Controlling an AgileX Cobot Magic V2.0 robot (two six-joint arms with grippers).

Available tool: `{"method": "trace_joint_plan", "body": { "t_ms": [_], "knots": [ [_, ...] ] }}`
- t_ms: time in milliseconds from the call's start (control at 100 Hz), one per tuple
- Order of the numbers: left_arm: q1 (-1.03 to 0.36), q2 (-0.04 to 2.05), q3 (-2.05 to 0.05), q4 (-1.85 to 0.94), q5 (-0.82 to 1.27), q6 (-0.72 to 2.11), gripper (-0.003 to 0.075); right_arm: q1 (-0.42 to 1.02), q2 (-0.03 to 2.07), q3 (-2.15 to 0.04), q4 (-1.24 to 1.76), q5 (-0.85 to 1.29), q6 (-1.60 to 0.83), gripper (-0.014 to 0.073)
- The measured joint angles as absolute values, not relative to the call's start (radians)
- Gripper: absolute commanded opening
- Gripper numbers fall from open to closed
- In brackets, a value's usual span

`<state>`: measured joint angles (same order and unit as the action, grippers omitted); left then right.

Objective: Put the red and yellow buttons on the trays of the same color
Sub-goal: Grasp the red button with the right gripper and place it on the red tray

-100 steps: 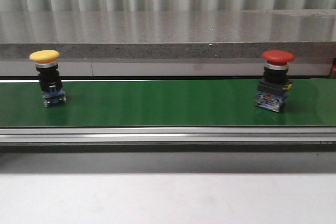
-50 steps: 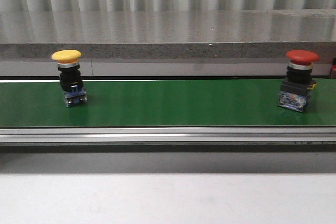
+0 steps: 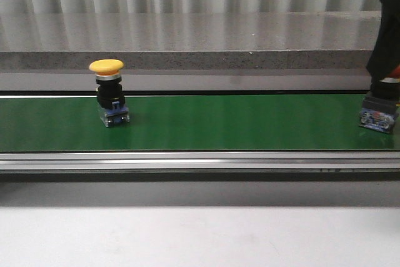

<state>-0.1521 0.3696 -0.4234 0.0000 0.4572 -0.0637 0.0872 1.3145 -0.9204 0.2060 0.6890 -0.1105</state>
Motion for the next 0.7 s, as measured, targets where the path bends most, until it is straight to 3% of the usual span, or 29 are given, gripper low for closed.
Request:
{"method": "trace_joint_plan", "body": {
  "t_ms": [90,290,360,700],
  "knots": [
    [-0.152,0.370,-0.423,0.000,0.457,-0.064,-0.0020,0.087,1.369,-0.944,0.188,0.661,-0.111,0.0547],
    [-0.152,0.370,-0.423,0.000,0.457,-0.064,-0.0020,0.068,1.459,-0.979,0.163,0.644,-0.111,0.0184],
    [-0.152,0.370,-0.423,0.000,0.457,-0.062,-0.0020,0.049,1.467,-0.995,0.161,0.666,-0.111,0.0102],
    [-0.152,0.370,-0.423,0.000,0.457,-0.062,-0.0020,-0.172,1.497,-1.166,0.161,0.740,-0.104,0.0090]
  ]
}}
